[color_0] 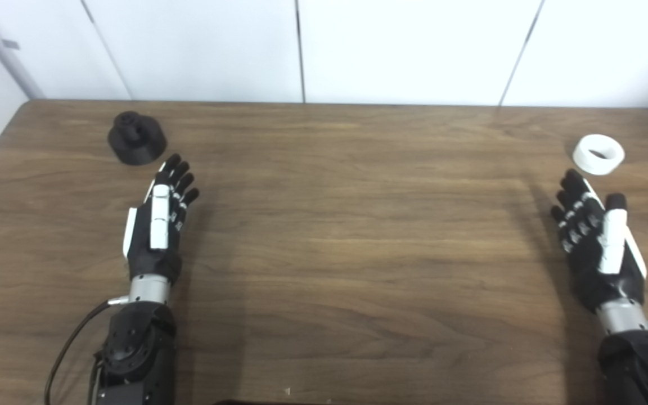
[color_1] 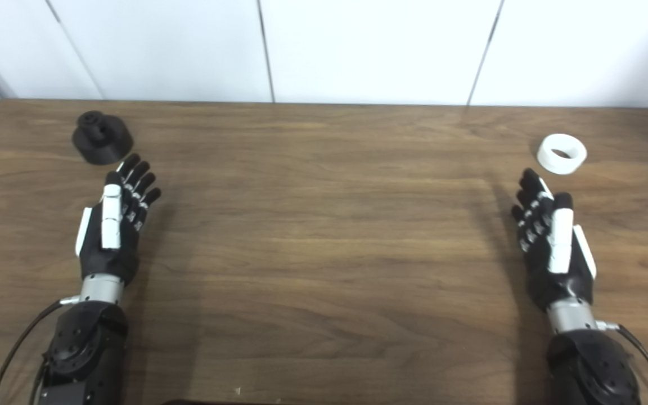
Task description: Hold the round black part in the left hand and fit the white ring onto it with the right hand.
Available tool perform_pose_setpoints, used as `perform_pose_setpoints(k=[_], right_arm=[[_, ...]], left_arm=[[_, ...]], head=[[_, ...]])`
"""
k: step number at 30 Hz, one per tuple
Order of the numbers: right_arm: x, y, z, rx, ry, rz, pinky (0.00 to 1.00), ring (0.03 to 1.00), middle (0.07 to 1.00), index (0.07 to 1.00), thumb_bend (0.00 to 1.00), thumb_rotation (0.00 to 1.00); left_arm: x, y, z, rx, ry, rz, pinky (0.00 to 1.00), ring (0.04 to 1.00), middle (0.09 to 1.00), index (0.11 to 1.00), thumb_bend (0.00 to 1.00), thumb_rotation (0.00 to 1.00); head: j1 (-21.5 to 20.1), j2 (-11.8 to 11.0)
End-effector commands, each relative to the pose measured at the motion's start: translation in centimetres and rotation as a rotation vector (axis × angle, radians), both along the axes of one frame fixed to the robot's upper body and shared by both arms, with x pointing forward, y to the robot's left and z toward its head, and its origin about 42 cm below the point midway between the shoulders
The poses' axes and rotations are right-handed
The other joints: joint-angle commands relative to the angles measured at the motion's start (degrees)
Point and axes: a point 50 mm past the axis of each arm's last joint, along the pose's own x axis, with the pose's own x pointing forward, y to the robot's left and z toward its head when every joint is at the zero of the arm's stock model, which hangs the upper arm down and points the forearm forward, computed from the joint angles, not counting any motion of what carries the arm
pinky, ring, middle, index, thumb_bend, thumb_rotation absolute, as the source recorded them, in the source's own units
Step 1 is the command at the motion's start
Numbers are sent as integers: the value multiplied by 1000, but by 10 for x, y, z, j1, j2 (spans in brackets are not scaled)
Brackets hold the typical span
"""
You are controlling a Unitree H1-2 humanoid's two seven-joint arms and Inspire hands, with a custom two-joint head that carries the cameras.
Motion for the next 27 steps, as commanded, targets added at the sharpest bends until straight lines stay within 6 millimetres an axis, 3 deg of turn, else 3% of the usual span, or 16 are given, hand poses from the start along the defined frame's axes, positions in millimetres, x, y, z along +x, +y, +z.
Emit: perform_pose_setpoints(k=[1,6,9,11,13,16,18,20,22,25,27], right_arm=[[4,-7,20,-33,-93,17,1000,1000,989,954,639,1000],[2,-11,19,-32,-98,22,1000,1000,996,956,637,1000],[2,-14,18,-30,-100,24,1000,1000,1000,965,619,1000],[2,-16,17,-32,-98,26,1000,1000,1000,964,610,1000],[2,-17,16,-23,-97,28,1000,1000,1000,967,611,1000],[1,-18,18,-24,-91,31,1000,1000,1000,973,612,1000],[0,-18,20,-38,-83,30,1000,1000,1000,978,620,1000],[-1,-18,22,-53,-75,29,1000,1000,1000,985,663,1000],[-1,-17,24,-63,-80,35,1000,1000,1000,992,677,1000],[-3,-12,28,-80,-90,36,1000,1000,1000,996,704,1000],[-6,-10,29,-94,-86,23,1000,997,989,970,577,1000]], left_arm=[[5,-1,26,47,-85,-4,907,928,933,942,672,763],[4,0,47,137,-118,11,924,935,941,963,669,633],[2,9,66,402,-125,90,839,907,919,942,689,615],[0,12,77,511,-149,128,839,897,910,936,705,599],[-2,12,86,548,-170,147,852,900,918,944,728,513],[-3,10,95,593,-166,193,814,902,926,947,772,460],[-4,9,98,634,-151,225,851,920,929,945,807,424],[-3,11,99,706,-109,266,836,926,936,947,843,437],[0,15,101,802,-62,310,753,891,936,951,889,483],[10,26,105,947,-13,353,788,928,972,956,926,521],[17,36,108,997,-1,368,826,957,989,953,932,504]], head=[[6,-2],[28,-16],[50,-27],[65,-36],[83,-49],[103,-62],[115,-66],[126,-70],[130,-74],[136,-78],[139,-80]])
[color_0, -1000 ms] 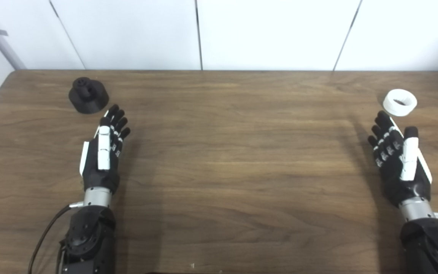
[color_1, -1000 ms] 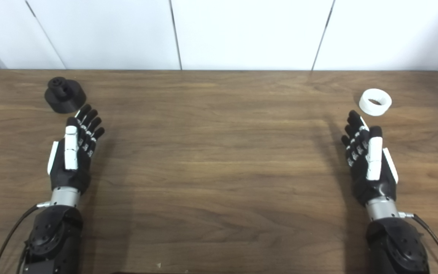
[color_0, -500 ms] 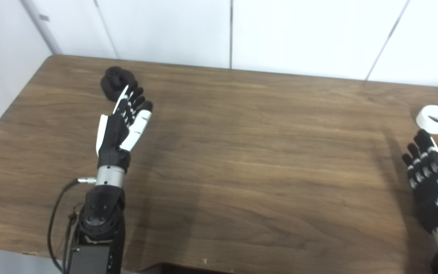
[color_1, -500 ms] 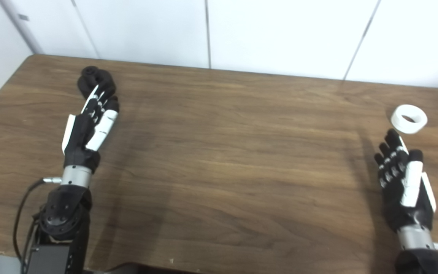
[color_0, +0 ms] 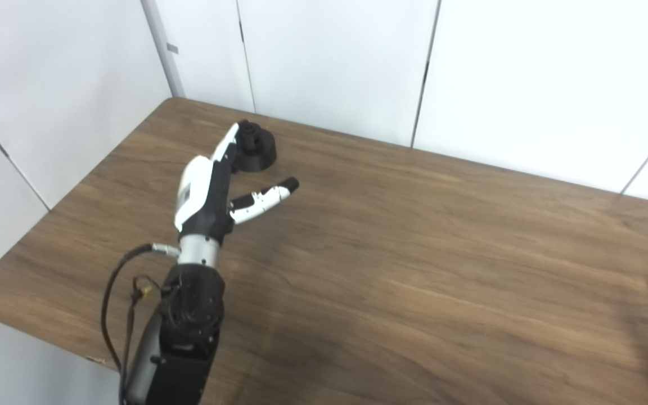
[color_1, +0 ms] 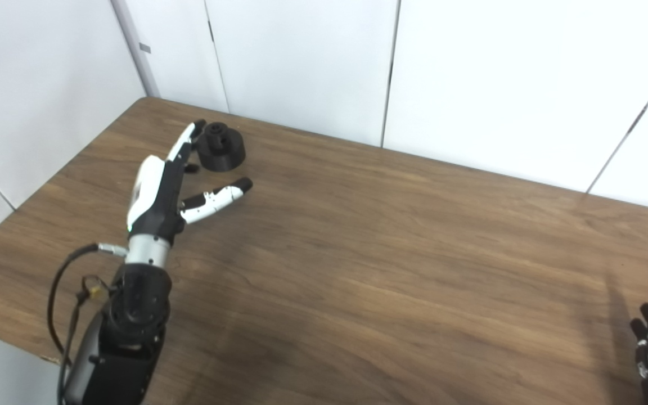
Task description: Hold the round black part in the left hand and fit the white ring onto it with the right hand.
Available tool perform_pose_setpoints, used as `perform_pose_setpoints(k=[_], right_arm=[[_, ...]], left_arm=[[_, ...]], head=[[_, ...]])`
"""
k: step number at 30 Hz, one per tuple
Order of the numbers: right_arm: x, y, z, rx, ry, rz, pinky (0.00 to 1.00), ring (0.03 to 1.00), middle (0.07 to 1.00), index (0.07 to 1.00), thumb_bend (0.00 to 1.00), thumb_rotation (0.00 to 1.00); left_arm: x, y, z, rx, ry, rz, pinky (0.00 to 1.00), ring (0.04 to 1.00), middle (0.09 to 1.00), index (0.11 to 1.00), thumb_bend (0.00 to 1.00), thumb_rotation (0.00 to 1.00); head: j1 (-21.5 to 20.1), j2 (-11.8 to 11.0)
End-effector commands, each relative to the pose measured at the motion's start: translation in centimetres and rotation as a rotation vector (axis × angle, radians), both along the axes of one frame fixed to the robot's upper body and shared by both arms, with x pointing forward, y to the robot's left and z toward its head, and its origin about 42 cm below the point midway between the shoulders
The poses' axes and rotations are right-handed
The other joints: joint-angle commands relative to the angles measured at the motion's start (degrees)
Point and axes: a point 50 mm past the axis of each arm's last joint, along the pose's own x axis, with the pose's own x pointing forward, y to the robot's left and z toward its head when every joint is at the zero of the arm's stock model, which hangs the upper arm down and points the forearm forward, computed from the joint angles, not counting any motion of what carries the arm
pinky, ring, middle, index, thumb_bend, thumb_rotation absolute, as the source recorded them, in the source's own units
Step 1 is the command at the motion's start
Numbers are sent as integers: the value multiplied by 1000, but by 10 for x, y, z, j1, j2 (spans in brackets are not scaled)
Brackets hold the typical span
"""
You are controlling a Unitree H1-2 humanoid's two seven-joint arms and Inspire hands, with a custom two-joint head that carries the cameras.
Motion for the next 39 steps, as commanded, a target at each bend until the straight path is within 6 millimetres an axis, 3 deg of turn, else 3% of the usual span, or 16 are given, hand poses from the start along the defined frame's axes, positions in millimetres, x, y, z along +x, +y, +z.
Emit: perform_pose_setpoints(k=[1,5,11,16,30,39], right_arm=[[4,2,16,-35,-60,3,1000,994,986,965,556,1000],[4,4,16,-50,-58,7,1000,996,983,956,521,1000],[4,6,15,-51,-57,14,1000,1000,994,955,533,1000],[1,7,15,-61,-53,11,1000,1000,986,948,560,1000],[-5,10,13,-63,-51,1,1000,988,974,938,590,1000],[-6,9,8,-69,-49,-3,896,941,936,902,612,1000]], left_arm=[[13,11,20,88,-56,25,842,964,988,948,936,491],[24,30,29,148,-27,62,880,991,991,939,950,470],[39,59,33,250,66,115,944,1000,993,918,986,527],[50,73,27,280,117,128,914,997,968,900,1000,550],[96,91,2,290,292,118,903,971,953,890,982,540],[113,94,-20,252,338,114,898,958,935,862,1000,538]], head=[[0,0],[-2,-4],[-2,-16],[-1,-27],[-7,-55],[-18,-85]])
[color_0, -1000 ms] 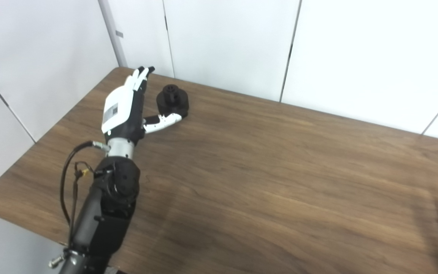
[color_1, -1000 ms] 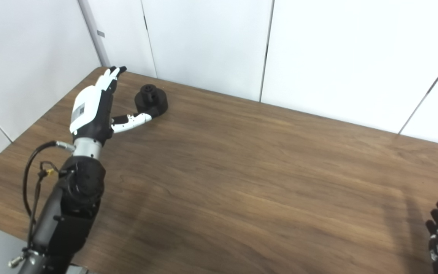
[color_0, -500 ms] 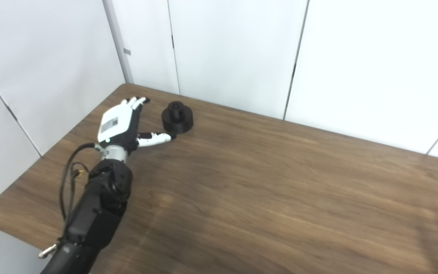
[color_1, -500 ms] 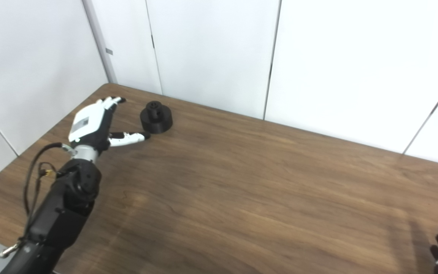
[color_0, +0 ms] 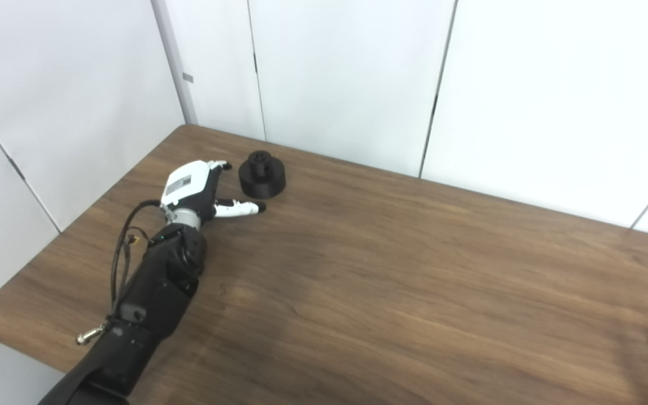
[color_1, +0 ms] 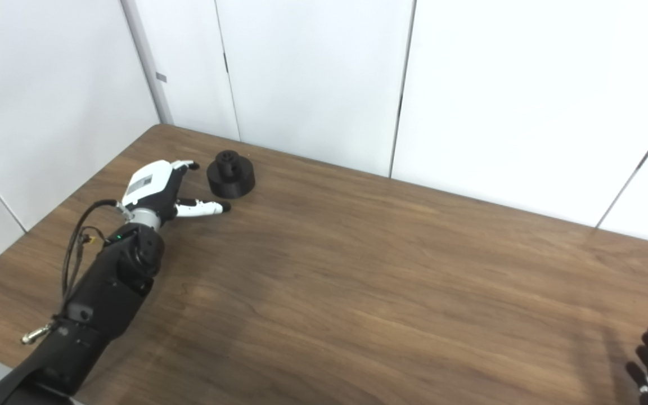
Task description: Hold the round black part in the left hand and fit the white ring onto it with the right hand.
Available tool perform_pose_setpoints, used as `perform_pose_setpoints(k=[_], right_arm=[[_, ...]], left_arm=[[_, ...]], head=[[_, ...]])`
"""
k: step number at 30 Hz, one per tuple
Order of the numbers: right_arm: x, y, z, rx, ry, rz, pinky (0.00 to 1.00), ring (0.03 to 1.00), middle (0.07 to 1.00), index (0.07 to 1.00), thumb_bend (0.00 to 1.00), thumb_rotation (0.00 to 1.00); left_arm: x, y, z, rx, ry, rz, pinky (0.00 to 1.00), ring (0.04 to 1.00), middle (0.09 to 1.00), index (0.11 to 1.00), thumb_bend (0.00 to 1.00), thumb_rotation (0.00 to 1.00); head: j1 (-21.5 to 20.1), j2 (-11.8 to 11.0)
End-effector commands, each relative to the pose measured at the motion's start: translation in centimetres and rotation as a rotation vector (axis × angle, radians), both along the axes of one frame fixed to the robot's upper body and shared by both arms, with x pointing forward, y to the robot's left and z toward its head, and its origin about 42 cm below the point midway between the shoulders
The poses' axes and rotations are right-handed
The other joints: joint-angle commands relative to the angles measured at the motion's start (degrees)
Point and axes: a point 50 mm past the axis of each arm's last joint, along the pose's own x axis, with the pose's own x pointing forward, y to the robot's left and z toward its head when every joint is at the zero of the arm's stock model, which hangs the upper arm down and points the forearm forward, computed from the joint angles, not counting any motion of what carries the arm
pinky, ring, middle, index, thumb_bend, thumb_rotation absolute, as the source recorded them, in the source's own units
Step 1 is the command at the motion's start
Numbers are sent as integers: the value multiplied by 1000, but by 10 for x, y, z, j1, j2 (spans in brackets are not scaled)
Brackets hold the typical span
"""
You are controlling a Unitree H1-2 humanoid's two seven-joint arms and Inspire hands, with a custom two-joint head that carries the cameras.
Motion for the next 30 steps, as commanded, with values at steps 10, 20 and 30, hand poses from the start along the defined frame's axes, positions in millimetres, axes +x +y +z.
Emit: perform_pose_setpoints(k=[10,20,30], right_arm=[[3,-3,9,-32,-66,-3,856,917,915,873,643,1000],[1,-3,8,-28,-72,0,839,916,910,861,677,1000],[-2,0,8,-20,-75,2,829,910,908,861,703,982]], left_arm=[[24,8,19,14,-95,18,936,975,943,876,998,517],[40,14,18,22,-121,39,931,954,922,865,1000,499],[54,14,20,1,-117,34,909,953,928,866,1000,503]], head=[[-3,-5],[-6,-17],[-12,-17]])
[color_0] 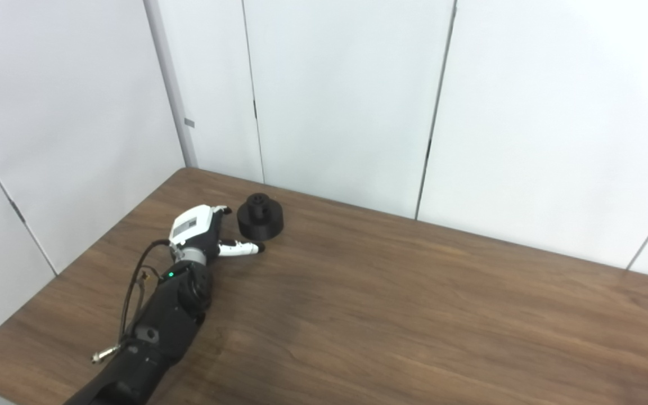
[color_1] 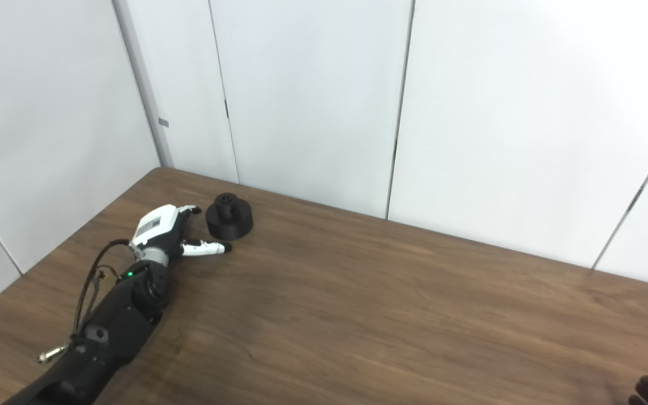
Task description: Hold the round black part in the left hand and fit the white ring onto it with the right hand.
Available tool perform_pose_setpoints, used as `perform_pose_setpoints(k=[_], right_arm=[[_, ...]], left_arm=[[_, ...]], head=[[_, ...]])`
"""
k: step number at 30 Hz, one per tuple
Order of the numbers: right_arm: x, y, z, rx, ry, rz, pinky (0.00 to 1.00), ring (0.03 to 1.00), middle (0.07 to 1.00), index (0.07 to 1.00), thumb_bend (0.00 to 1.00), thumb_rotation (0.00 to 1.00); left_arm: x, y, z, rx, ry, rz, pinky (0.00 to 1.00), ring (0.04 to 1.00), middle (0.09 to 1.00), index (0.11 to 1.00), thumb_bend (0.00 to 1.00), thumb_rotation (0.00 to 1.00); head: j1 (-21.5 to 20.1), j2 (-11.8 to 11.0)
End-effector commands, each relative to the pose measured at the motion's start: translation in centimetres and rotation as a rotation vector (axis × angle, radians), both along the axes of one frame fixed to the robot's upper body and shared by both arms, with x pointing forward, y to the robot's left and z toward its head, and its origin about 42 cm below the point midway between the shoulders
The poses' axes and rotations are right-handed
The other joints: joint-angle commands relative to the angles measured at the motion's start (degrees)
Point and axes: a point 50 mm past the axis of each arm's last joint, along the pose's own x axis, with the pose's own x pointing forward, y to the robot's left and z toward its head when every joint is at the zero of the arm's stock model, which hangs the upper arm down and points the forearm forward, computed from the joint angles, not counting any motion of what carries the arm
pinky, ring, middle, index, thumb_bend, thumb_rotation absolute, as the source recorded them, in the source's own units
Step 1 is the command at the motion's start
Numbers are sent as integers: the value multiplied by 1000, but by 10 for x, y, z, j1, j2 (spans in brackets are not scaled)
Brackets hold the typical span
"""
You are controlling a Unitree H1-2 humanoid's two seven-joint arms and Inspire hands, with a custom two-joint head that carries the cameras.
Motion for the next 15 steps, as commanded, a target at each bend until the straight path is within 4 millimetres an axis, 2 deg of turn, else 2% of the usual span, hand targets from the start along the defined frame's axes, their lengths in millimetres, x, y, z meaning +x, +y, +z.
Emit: perform_pose_setpoints(k=[1,7,15], right_arm=[[4,0,13,-16,-79,10,831,911,910,862,708,980],[2,2,15,-17,-82,11,827,909,907,861,730,964],[0,2,15,-19,-78,3,815,897,895,850,752,937]], left_arm=[[20,6,37,44,-112,-16,905,950,927,866,1000,504],[33,5,39,-14,-111,-4,870,932,920,867,1000,517],[45,-2,44,-62,-127,-4,890,956,935,885,1000,512]], head=[[-1,1],[-3,4],[-4,7]])
